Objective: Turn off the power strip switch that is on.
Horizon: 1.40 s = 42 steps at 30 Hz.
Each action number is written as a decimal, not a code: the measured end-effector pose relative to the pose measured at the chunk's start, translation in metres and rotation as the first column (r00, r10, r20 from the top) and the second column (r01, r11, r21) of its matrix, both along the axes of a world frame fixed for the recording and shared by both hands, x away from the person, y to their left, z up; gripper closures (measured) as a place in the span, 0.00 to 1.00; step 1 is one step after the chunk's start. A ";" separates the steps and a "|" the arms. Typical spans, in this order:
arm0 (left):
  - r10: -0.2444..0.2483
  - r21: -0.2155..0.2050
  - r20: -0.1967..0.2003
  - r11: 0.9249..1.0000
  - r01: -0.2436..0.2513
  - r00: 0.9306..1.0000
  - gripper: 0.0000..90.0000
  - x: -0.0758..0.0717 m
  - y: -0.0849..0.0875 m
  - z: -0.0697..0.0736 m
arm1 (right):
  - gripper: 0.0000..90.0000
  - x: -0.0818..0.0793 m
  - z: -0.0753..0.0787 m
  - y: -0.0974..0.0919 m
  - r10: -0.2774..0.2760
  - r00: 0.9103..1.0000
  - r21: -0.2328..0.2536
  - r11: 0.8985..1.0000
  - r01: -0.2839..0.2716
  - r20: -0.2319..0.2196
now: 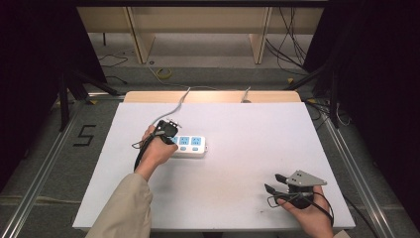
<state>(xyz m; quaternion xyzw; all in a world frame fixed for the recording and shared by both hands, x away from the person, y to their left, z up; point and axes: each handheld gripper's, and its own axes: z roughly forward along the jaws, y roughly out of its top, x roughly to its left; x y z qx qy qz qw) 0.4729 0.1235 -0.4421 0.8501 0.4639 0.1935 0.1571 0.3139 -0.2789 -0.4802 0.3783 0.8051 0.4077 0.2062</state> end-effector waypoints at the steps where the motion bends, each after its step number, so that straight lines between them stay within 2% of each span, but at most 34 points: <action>1: 0.000 -0.001 -0.001 1.000 0.000 1.000 1.00 0.000 0.000 0.000 | 0.51 0.000 0.000 0.000 0.000 1.000 0.000 1.000 0.000 0.000; 27: 0.027 -0.027 -0.009 0.999 -0.027 1.000 1.00 0.002 0.001 -0.001 | 0.51 0.000 0.000 0.000 0.002 1.000 0.001 1.000 -0.002 0.000; 36: 0.028 -0.024 -0.007 0.999 -0.028 1.000 1.00 0.002 0.001 -0.001 | 0.51 0.000 0.000 0.000 0.003 1.000 0.001 1.000 -0.003 -0.001; 42: 0.019 -0.007 -0.004 1.000 -0.019 1.000 1.00 0.002 0.000 -0.001 | 0.51 0.000 0.000 0.000 0.002 1.000 0.001 1.000 -0.002 0.000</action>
